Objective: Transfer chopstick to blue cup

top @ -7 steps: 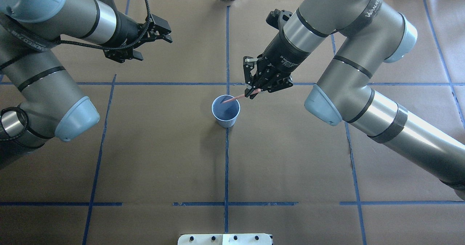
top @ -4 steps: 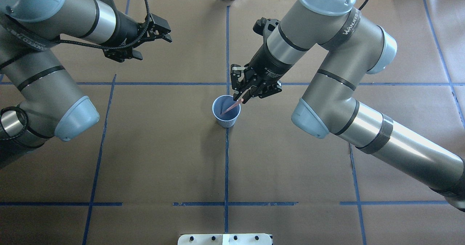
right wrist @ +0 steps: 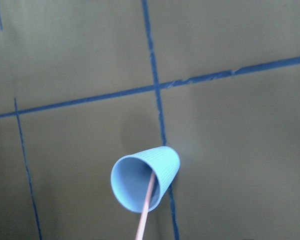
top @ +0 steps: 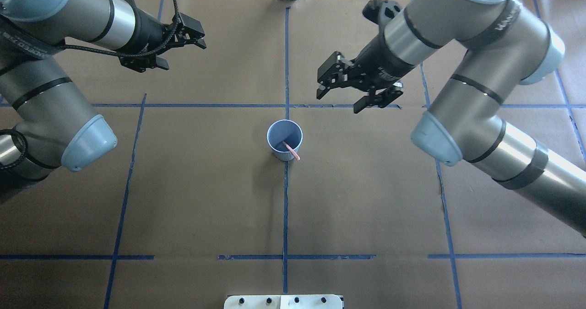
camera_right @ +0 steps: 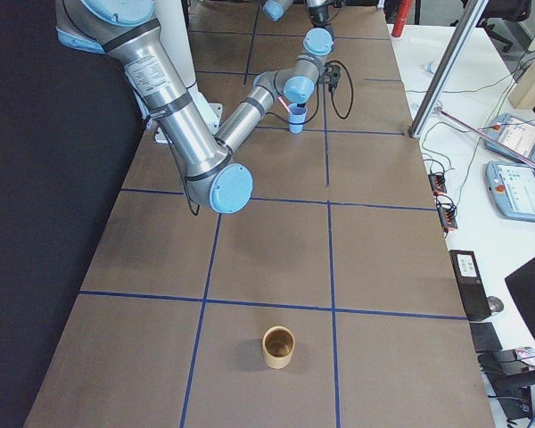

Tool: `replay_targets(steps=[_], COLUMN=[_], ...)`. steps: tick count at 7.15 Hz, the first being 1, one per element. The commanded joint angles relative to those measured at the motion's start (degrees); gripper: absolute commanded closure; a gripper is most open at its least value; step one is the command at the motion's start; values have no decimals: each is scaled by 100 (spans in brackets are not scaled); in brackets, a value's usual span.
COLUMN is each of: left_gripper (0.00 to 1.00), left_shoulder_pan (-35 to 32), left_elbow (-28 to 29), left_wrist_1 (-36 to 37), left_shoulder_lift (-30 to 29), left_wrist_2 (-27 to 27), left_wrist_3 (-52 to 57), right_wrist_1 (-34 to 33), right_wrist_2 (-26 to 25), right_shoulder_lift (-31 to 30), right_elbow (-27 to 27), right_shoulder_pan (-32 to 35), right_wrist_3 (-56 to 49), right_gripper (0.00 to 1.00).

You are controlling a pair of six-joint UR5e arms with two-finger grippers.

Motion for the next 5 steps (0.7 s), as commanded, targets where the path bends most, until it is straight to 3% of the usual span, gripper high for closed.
replay_targets(steps=[1, 2, 3, 5], left_gripper=[0, 0, 0, 0], left_shoulder_pan=[-248, -606, -1158, -2212], left_elbow=[5, 13, 144, 573], left_wrist_1=[6, 14, 23, 84], left_shoulder_lift=[549, 935, 1200, 1606], left_wrist_2=[-36, -271, -848, -1667], left_wrist_3=[1095, 1937, 2754, 4572], right_wrist_1=[-24, -68, -155, -811], right_wrist_2=[98, 107, 107, 99], right_shoulder_lift=[-692, -1130, -1474, -2369], right_elbow=[138, 103, -62, -178], right_shoulder_pan=[954, 1350, 1746, 2676], right_wrist_3=[-240, -1269, -2506, -5262], right_gripper=[0, 0, 0, 0])
